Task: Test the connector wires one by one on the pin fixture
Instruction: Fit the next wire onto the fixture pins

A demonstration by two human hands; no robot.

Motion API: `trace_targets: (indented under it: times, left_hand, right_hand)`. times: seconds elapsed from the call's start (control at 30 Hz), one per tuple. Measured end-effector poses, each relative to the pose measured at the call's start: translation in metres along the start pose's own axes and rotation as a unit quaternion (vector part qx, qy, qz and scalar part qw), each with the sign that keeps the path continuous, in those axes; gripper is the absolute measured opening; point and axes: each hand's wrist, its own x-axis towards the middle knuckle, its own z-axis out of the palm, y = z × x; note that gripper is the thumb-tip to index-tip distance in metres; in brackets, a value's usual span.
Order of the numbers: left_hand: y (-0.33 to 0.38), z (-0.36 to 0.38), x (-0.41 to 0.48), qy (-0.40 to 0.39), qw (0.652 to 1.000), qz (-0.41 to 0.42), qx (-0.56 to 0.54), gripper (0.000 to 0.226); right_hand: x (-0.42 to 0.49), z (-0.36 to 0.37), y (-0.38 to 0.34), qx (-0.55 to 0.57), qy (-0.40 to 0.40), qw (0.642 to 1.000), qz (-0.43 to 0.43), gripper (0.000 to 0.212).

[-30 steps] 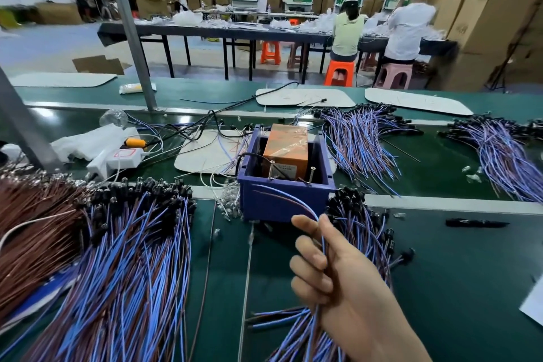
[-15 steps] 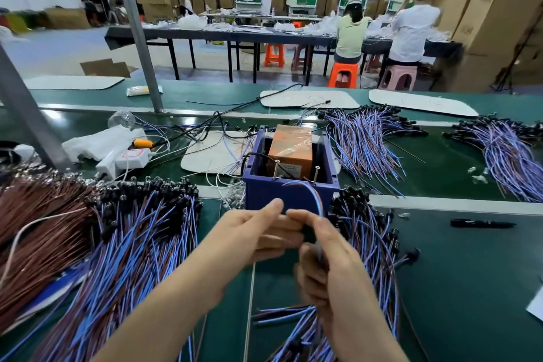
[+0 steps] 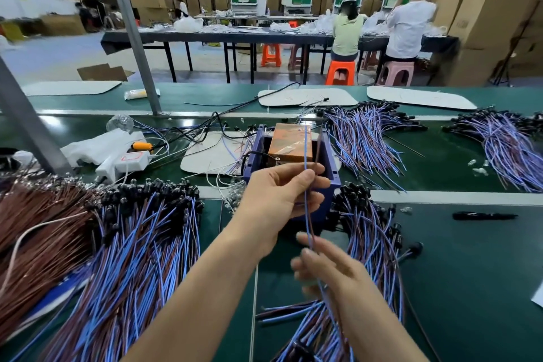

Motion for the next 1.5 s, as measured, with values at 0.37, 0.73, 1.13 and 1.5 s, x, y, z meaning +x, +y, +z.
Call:
trace_targets:
  times: [0.37,0.73,1.13,1.5]
  left_hand:
    - [-0.019,-0.01,-0.006,-0.024,0.999,-0.007,0.046,0.018]
    - [-0.051,-0.038,0.021,0.079,0.972,-0.042,0.218,0.017]
    - [-0.057,-0.051,0.034,0.122,0.976,-0.086,0.16,0.021]
    - [-0.06,-0.056,0.031,0.11,0.979,-0.102,0.14,0.019]
  right_hand:
    - [0.053,0.013,-0.045,0.079,0.151,0.975,-0.142,0.018]
    - [0.088,-0.003,0.004,0.007,0.262,0.963,-0.061,0.018]
    - [0.097,-0.008,0.019,0.025,0.278,0.958,-0.056,0.016]
    - [0.094,-0.014,0.022,0.062,0.31,0.946,-0.076,0.017]
